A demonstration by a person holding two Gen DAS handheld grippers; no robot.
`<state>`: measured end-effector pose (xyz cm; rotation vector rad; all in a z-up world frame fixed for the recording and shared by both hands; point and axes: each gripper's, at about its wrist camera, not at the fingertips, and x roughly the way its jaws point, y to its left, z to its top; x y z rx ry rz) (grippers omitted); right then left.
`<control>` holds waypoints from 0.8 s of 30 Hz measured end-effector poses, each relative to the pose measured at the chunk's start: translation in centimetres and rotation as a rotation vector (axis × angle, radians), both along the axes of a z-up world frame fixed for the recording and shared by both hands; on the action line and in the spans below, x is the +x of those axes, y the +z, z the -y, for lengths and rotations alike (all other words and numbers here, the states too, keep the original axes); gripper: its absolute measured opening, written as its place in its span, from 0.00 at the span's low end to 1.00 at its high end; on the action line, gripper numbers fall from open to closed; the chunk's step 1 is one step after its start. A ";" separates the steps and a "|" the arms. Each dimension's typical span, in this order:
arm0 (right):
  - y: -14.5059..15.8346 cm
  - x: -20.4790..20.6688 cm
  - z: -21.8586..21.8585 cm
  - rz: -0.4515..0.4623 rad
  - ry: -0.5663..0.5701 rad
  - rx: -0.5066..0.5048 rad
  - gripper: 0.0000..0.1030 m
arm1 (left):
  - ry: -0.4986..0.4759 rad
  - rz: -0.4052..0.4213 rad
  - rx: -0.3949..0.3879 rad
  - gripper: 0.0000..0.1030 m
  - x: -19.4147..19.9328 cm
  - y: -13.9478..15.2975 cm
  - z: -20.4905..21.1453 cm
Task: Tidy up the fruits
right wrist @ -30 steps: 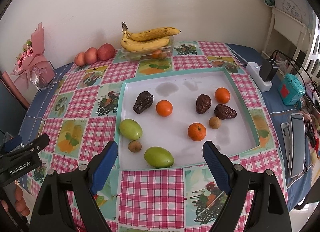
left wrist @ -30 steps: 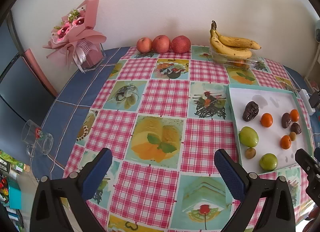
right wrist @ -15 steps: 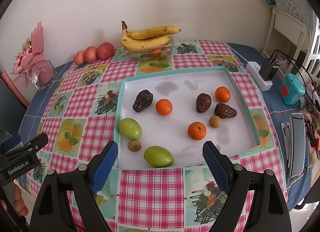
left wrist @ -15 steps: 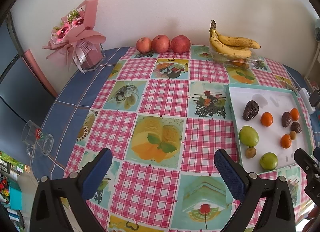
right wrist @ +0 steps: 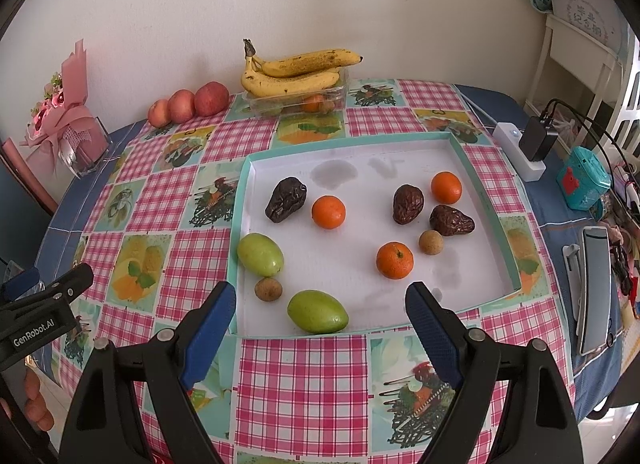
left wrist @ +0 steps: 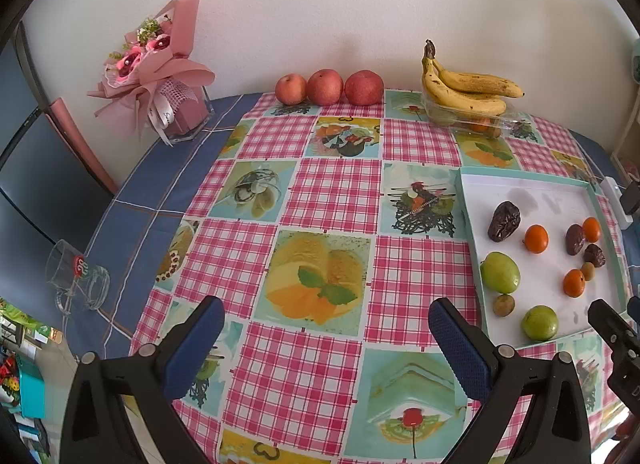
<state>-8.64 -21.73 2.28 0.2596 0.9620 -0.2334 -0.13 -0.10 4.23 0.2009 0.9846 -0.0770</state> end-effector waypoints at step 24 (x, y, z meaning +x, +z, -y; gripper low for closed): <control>-0.3 0.0 0.0 -0.008 0.007 -0.005 0.85 | 0.011 0.001 0.004 1.00 0.1 0.1 -0.4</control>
